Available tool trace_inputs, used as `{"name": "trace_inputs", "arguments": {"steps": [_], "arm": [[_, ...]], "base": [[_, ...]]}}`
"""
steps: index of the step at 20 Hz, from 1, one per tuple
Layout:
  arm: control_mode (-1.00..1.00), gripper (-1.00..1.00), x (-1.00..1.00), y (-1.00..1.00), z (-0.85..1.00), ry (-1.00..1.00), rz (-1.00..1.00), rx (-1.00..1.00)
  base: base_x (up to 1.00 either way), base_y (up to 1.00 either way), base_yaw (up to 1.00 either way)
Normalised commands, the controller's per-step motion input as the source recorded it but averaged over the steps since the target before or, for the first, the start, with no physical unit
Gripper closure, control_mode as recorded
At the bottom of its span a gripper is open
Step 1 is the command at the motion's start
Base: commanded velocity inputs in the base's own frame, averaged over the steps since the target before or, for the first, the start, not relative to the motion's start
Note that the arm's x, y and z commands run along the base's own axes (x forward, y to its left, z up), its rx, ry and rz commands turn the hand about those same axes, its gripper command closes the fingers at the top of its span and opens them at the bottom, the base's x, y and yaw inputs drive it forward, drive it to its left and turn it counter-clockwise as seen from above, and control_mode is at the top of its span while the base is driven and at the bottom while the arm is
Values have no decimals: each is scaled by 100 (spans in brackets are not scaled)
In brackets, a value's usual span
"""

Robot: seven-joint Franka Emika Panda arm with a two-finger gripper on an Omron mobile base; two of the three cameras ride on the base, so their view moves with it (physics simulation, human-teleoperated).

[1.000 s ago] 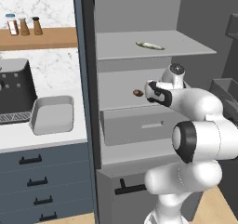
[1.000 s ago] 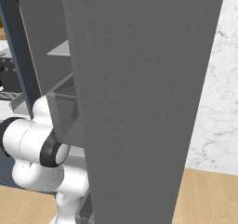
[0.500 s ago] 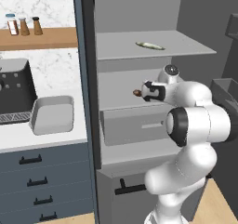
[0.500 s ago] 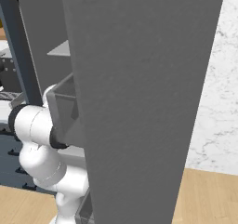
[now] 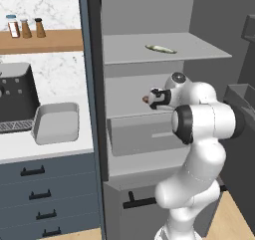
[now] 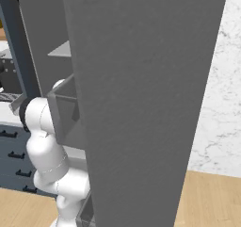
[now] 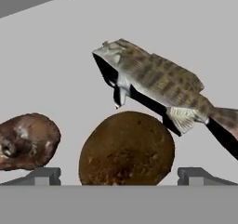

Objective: Place one mushroom and one fish in each tupperware on the nearby counter, to pack two identical lunches.

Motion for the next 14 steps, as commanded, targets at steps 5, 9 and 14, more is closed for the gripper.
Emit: {"name": "trace_inputs", "arguments": {"steps": [5,9,14], "arm": [[-100,-100,28,0,-26,0,0,-1],[-100,100,22,0,-33,0,0,-2],[-100,100,13,0,-13,0,0,-1]], "base": [[0,0,0],[0,0,0],[0,0,0]]}}
